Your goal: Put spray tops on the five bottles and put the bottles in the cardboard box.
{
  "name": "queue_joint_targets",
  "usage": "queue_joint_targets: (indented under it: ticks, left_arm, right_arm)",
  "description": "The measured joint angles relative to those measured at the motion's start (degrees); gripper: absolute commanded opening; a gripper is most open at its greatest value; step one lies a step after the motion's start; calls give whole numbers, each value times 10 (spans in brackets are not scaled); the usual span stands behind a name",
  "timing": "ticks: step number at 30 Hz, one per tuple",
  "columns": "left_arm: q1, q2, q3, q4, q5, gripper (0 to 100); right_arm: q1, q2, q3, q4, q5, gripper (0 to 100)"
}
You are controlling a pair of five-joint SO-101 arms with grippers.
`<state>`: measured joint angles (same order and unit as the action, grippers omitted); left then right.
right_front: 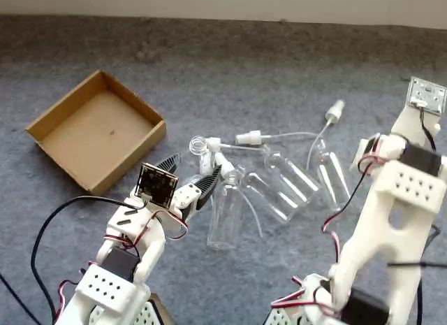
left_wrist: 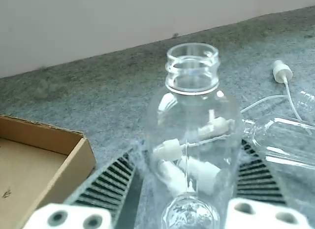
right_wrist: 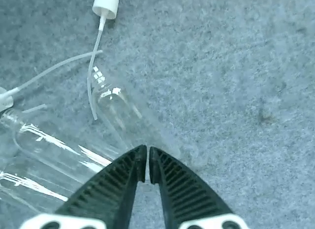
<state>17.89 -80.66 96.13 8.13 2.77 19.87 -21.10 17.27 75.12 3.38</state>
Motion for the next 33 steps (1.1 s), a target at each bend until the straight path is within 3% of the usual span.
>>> queue_joint_targets:
  ticks: [4,10,15,23,33]
  left_arm:
    - [0,0,0,0,0,174]
    - [0,0,0,0,0,174]
    - [0,0,0,0,0,174]
    - [0,0,0,1,0,174]
    - [0,0,0,11,-4,174]
  right_arm:
    - [-51,119,-125,62,-45,170]
    - [-99,310,-336,113,-92,180]
    - [-102,471,-522,142,-142,184]
    - [-105,685,-809,185,-153,185]
    - [-106,874,-1054,168,-202,185]
